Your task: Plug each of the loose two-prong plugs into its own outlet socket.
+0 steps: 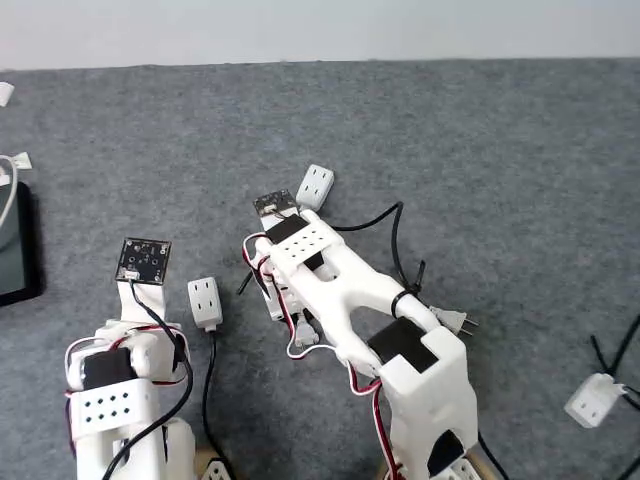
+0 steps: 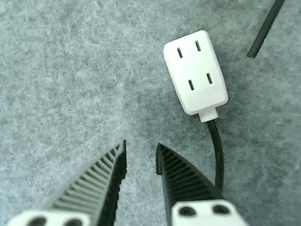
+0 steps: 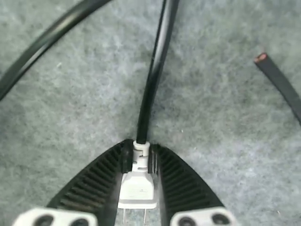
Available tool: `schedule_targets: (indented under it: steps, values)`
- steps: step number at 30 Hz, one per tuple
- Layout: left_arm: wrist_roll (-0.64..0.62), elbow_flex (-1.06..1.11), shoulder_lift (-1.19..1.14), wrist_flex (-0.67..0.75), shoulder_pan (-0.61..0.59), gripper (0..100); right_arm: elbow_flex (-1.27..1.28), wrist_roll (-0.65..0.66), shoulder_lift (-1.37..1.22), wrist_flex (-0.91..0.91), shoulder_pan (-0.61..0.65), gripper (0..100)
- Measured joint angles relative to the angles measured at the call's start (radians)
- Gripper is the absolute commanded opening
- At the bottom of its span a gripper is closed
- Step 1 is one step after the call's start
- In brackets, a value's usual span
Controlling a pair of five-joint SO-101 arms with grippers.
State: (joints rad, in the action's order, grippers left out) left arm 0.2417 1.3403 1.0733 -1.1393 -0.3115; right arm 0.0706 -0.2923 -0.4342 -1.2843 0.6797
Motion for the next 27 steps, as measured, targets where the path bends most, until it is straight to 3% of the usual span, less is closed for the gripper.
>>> schedule_targets:
  steps: [10,18,22,27]
  values:
    - [0.0,0.0,-0.037,0.0,0.064,3,0.212,0.055,0.397,0.034,0.006,0.8]
    - [0.008,-0.114,-0.411,0.061,0.083,3,0.339,0.135,0.738,0.095,0.006,0.8]
    - [0.087,-0.196,-0.585,0.055,0.083,1,0.339,0.163,0.792,0.095,0.034,0.8]
    - [0.157,-0.218,-0.62,0.044,0.107,1,0.339,0.164,0.784,0.104,0.138,0.8]
